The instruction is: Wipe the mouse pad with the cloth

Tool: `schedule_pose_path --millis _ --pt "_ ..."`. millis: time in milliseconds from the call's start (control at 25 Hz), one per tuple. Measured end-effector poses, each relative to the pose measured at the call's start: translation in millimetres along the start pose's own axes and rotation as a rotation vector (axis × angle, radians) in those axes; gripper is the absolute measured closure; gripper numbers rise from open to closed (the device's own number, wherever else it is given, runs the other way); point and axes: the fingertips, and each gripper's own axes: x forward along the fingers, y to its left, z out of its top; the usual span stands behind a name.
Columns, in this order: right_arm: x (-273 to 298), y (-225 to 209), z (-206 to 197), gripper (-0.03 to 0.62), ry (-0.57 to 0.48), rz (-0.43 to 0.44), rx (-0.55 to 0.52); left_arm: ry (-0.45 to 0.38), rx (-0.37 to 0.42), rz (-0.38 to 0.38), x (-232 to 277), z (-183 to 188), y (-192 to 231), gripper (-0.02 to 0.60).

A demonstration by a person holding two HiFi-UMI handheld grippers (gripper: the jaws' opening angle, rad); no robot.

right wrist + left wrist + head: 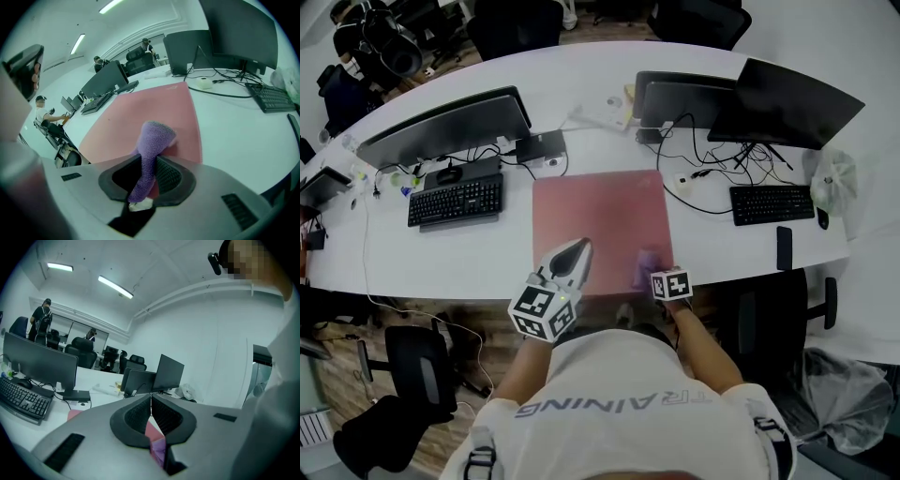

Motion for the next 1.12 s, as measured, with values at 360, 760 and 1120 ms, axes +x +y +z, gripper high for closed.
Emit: schedule_pose_path --millis 360,760,1120 --pt "-32 -65 -14 0.494 -0.014 -0.14 0.011 -0.025 0.03 -0.041 18 7 -18 0.549" --pt "-86 -43 64 0.495 -0.29 -0.171 0.045 -0.077 0.075 -0.008 -11 37 11 0.549" --pt "-189 108 213 0.496 -0.686 -0.06 -0.139 -0.13 0.059 0.089 -72 71 73 0.549"
